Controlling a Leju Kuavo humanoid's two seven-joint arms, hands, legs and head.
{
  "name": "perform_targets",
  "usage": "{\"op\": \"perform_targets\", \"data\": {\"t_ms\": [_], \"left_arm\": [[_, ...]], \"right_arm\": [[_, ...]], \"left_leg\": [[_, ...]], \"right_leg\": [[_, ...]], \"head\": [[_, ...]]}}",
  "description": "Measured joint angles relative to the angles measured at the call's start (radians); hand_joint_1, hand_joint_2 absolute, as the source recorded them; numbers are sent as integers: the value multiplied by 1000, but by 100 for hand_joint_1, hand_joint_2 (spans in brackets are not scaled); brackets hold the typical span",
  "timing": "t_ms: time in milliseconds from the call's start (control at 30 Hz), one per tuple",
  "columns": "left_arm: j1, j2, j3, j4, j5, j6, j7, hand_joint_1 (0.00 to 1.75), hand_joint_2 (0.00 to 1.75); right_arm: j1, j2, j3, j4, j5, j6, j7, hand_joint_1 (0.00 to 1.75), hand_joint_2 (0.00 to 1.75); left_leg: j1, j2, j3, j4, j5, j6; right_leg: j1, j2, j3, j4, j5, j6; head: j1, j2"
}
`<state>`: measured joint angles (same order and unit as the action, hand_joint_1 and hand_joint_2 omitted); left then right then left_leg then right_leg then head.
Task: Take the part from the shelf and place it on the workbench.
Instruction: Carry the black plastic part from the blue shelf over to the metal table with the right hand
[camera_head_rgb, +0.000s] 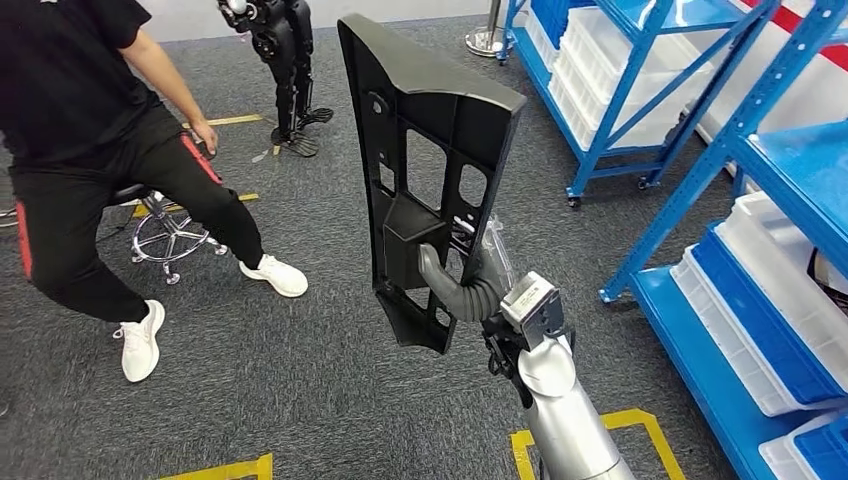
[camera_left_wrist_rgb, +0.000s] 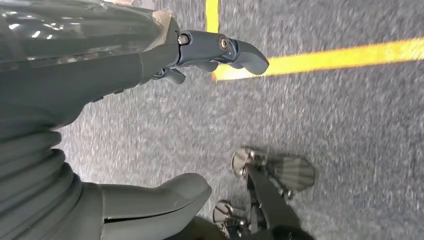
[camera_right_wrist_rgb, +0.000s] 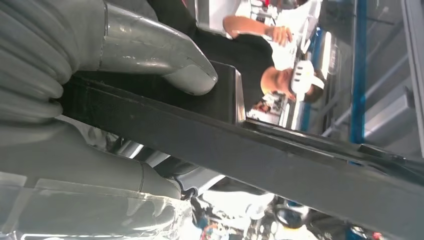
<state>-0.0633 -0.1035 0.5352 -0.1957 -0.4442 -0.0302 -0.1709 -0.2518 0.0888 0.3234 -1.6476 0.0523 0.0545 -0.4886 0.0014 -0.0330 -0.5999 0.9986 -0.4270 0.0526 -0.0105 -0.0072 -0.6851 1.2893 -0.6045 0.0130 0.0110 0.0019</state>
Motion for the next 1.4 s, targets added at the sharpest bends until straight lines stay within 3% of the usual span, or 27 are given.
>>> {"op": "perform_targets", "data": {"t_ms": [33, 67, 133, 167, 233, 300, 367, 433, 500, 533, 567, 600, 667, 733, 800, 833, 900, 967, 1033, 1067, 1133, 1167, 1233, 1300, 1333, 1400], "left_arm": [[1, 0, -1, 0, -4, 0, 1, 0, 175], [2, 0, -2, 0, -6, 0, 1, 0, 175], [2, 1, -3, 0, -12, 1, 2, 0, 175], [2, 2, -5, 0, -15, 1, 2, 0, 175], [2, 4, -10, 0, -24, 3, 2, 0, 175], [6, 6, -16, 0, -30, 4, 2, 0, 175], [9, 7, -20, 0, -33, 3, -1, 0, 175], [7, 7, -22, 0, -33, 3, -7, 0, 175], [5, 6, -23, 0, -33, 2, -10, 0, 175], [6, 6, -23, 0, -33, 2, -11, 0, 175], [7, 6, -23, 0, -33, 2, -11, 0, 175], [7, 6, -23, 0, -34, 2, -11, 0, 175], [5, 7, -24, 0, -37, 2, -11, 0, 175], [1, 8, -24, 0, -38, 2, -11, 0, 175], [-1, 10, -25, 0, -39, 2, -11, 0, 175], [-1, 10, -25, 0, -41, 2, -12, 0, 175], [-3, 11, -26, 0, -44, 2, -12, 0, 175], [-7, 11, -26, 0, -46, 2, -12, 0, 175], [-8, 11, -26, 0, -47, 1, -12, 0, 175], [-7, 10, -26, 0, -47, 0, -12, 0, 175], [-6, 10, -26, 0, -47, 0, -12, 0, 175], [-6, 10, -26, 0, -47, 0, -12, 0, 175], [-6, 11, -27, 0, -49, 0, -12, 0, 175], [-3, 12, -27, 0, -53, 0, -12, 0, 175], [-2, 13, -27, 0, -54, 0, -13, 0, 175], [-1, 16, -27, 0, -56, 0, -15, 0, 175]], "right_arm": [[7, -2, -1, -3, 2, 0, 0, 175, 175], [11, -4, -1, -6, 2, -1, -1, 175, 175], [13, -5, -2, -14, 2, -1, -2, 175, 175], [13, -6, -3, -18, 2, -1, -3, 175, 175], [12, -6, -5, -22, 2, -1, -4, 175, 175], [10, -4, -6, -23, 3, -1, -4, 175, 175], [8, -1, -7, -23, 4, -1, -4, 175, 175], [8, 1, -8, -24, 6, -1, -4, 175, 175], [9, 0, -8, -25, 8, -1, -4, 175, 175], [9, 1, -8, -25, 9, -1, -4, 175, 175], [9, 1, -8, -25, 9, -1, -4, 175, 175], [8, 1, -8, -25, 9, -1, -4, 175, 175], [4, 1, -8, -25, 9, -1, -4, 175, 175], [-1, 2, -8, -25, 8, -1, -4, 175, 175], [-6, 5, -8, -25, 6, -1, -2, 175, 175], [-11, 6, -7, -25, 4, -1, 0, 175, 175], [-24, 8, -7, -25, -1, -1, 3, 175, 175], [-31, 6, -8, -25, -4, -1, 5, 175, 175], [-31, 4, -9, -23, -4, -1, 6, 175, 175], [-31, 4, -10, -23, -4, -1, 6, 175, 175], [-33, 4, -10, -22, -4, -1, 6, 175, 175], [-34, 4, -10, -22, -4, -1, 6, 175, 175], [-36, 5, -10, -22, -4, -1, 7, 175, 175], [-38, 6, -10, -22, -5, -3, 11, 175, 175], [-39, 8, -10, -22, -5, -4, 13, 175, 175], [-39, 10, -11, -23, -5, -5, 17, 175, 175]], "left_leg": [[1, -14, 0, 1, 0, -1], [2, -27, 0, 2, 0, -2], [4, -51, -1, 11, -4, -12], [4, -61, -5, 17, -7, -18], [3, -78, -15, 24, -8, -31], [7, -83, -21, 25, -7, -40], [9, -41, -38, 61, -30, -47], [8, 12, -92, 171, -88, -53], [11, 27, -152, 288, -133, -56], [11, 29, -162, 306, -132, -54], [10, 31, -151, 285, -112, -51], [9, 38, -121, 227, -80, -46], [0, 77, -49, 93, -32, -35], [-11, 98, -21, 36, -24, -26], [-15, 77, -20, 29, -21, -17], [-13, 68, -15, 21, -16, -12], [-6, 47, -4, 5, -5, -1], [-3, 24, -2, 2, -1, 4], [-2, -4, -2, 3, -1, 4], [0, -19, -2, 4, -1, 2], [4, -47, 0, 9, -5, -5], [4, -60, -2, 15, -8, -11], [3, -78, -10, 23, -12, -24], [6, -89, -16, 21, -10, -35], [7, -82, -18, 24, -12, -40], [7, -35, -39, 70, -41, -49]], "right_leg": [[-3, 1, -7, 8, 4, 8], [-6, 4, 6, -25, 24, 19], [-16, 27, 67, -160, 81, 41], [-19, 40, 93, -215, 101, 43], [-19, 52, 113, -257, 115, 32], [-17, 38, 113, -257, 119, 18], [-16, 23, 115, -259, 121, 4], [-11, 2, 116, -260, 119, -8], [-4, -21, 115, -260, 117, -15], [-2, -32, 115, -260, 116, -16], [0, -43, 115, -260, 115, -17], [2, -53, 117, -260, 114, -18], [7, -70, 120, -260, 111, -17], [11, -85, 121, -261, 108, -12], [12, -100, 127, -265, 106, -4], [11, -93, 127, -262, 102, 0], [9, -48, 103, -202, 70, 2], [3, -6, 38, -69, 17, -2], [-2, 2, -13, 20, -3, 7], [-5, 3, -12, 8, 11, 18], [-14, 21, 42, -120, 73, 43], [-18, 38, 72, -188, 100, 48], [-20, 58, 103, -256, 124, 40], [-17, 46, 105, -259, 126, 20], [-17, 39, 107, -260, 128, 13], [-19, 21, 111, -264, 129, 0]], "head": [[0, 0], [0, 0], [1, 0], [2, 0], [3, 0], [2, 0], [-1, 0], [-6, 0], [-6, 0], [-7, 0], [-7, 0], [-7, 0], [-6, 0], [-6, 0], [-6, 0], [-5, 0], [-4, 0], [-2, 0], [-1, 0], [-1, 0], [-1, 0], [0, 0], [0, 0], [-1, 0], [-2, 0], [-7, 0]]}}
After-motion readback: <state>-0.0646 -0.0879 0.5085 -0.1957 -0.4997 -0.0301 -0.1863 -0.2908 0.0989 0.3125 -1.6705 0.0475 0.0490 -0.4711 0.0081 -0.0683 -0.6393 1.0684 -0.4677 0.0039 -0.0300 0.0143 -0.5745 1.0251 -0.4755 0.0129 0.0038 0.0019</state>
